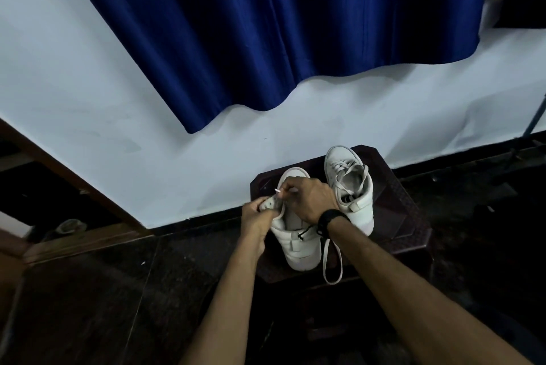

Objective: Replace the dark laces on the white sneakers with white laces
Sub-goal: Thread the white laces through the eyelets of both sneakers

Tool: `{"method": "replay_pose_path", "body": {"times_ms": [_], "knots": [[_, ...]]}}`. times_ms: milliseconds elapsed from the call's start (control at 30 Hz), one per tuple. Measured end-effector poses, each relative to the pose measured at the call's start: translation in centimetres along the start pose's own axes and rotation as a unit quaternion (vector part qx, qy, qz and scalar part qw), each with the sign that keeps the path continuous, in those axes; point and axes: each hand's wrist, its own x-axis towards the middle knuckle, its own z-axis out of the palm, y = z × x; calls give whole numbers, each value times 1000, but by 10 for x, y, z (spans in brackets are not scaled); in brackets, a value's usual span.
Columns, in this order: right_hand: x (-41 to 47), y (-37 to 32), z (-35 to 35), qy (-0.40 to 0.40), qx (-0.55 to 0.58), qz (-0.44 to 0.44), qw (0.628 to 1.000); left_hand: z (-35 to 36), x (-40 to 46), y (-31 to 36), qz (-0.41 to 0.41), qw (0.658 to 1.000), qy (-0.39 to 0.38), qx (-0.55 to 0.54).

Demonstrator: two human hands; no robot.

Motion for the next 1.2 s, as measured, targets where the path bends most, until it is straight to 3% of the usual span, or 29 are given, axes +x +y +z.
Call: {"method": "replay_pose_path", "body": {"times_ms": [167,333,567,800,1200], "knots": [[-5,3,-3,-40,-52,-39,997,-1,-3,-5,-34,996,-13,-80],[-6,6,6,6,-103,-9,995,0,-3,-11,-59,983,-68,-159],[-1,6,12,2,-168,13,986,-2,-1,-13,-66,982,-73,-163],[4,8,23,52,-164,42,984,-3,0,-22,-74,976,-80,-191],[10,13,25,56,-76,59,994,-2,6,-32,-40,977,-87,-193]]}}
